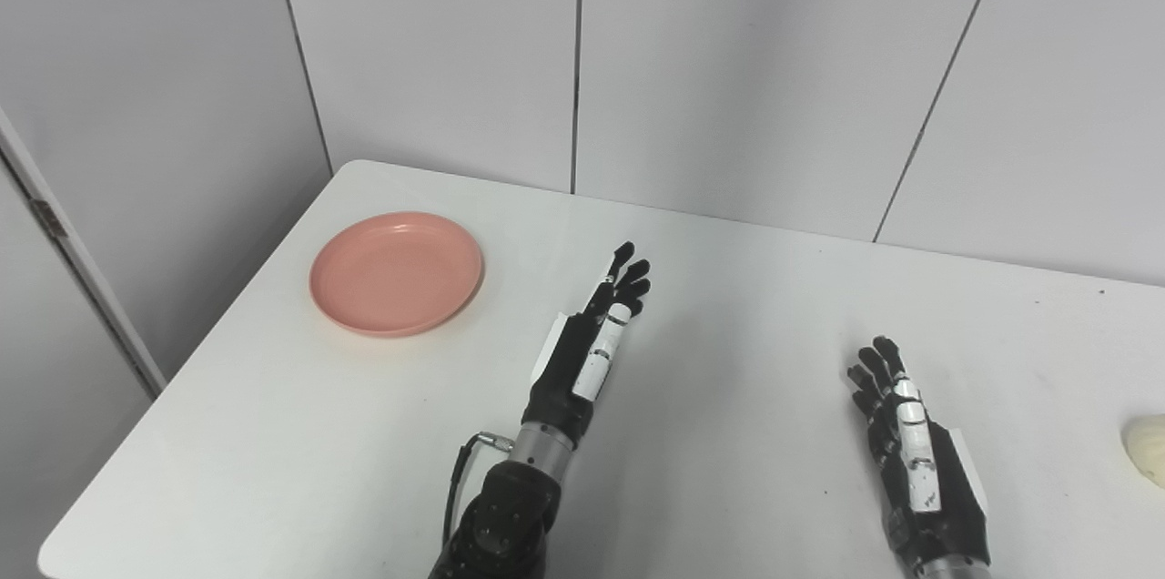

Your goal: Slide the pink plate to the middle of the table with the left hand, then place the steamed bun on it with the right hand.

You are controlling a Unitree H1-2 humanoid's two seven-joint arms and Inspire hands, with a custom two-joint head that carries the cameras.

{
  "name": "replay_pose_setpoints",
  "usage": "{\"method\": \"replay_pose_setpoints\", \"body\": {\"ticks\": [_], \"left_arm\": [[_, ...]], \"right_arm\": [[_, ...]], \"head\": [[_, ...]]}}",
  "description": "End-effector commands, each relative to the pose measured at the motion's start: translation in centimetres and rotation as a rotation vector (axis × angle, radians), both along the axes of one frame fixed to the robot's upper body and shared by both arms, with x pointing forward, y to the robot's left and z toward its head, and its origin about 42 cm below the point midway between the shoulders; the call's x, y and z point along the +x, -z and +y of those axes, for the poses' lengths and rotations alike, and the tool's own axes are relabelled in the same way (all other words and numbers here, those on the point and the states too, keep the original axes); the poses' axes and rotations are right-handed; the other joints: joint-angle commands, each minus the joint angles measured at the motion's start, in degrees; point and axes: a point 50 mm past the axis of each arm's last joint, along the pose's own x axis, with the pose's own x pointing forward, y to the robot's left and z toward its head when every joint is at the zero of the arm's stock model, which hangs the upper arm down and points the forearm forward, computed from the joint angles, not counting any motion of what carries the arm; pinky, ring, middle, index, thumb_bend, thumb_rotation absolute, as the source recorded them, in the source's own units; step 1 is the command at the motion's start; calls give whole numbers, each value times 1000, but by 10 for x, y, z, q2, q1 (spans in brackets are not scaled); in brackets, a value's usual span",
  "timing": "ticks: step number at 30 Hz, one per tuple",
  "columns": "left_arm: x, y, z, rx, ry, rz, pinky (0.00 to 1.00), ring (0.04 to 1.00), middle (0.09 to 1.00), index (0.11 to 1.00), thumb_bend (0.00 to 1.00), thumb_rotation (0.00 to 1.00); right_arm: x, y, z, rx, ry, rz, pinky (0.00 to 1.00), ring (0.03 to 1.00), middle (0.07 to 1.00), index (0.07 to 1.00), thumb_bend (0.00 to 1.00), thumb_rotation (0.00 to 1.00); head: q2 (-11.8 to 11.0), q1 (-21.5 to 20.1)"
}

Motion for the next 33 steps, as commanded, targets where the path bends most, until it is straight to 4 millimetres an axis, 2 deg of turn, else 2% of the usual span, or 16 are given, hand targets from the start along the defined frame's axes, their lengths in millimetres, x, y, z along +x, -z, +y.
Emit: {"method": "replay_pose_setpoints", "body": {"ticks": [1, 12, 16, 20, 25, 33], "left_arm": [[-15, 11, 1, -1, -20, 45, 927, 928, 949, 961, 434, 1000], [-15, -54, 7, -52, -37, -118, 916, 930, 934, 946, 445, 1000], [-9, -84, 9, -67, -35, -201, 926, 927, 937, 942, 479, 1000], [-5, -106, 13, -60, -76, -258, 920, 905, 922, 923, 505, 1000], [-3, -133, 22, -77, -115, -324, 906, 893, 915, 920, 482, 1000], [-8, -171, 53, -96, -196, -431, 909, 912, 925, 923, 468, 1000]], "right_arm": [[2, 0, -1, 3, 5, -19, 997, 950, 961, 971, 221, 1000], [3, -1, -3, -2, 11, -17, 985, 946, 958, 967, 225, 1000], [4, -1, -4, 2, 15, -18, 988, 945, 956, 967, 230, 1000], [4, -1, -5, 5, 11, -20, 996, 951, 961, 972, 232, 1000], [4, 0, -9, 11, 8, -14, 1000, 960, 970, 982, 248, 1000], [4, -1, -14, 13, 9, -5, 1000, 965, 975, 987, 272, 1000]], "head": [[0, 5], [0, 7], [0, 9], [0, 11], [-1, 14], [-6, 28]]}}
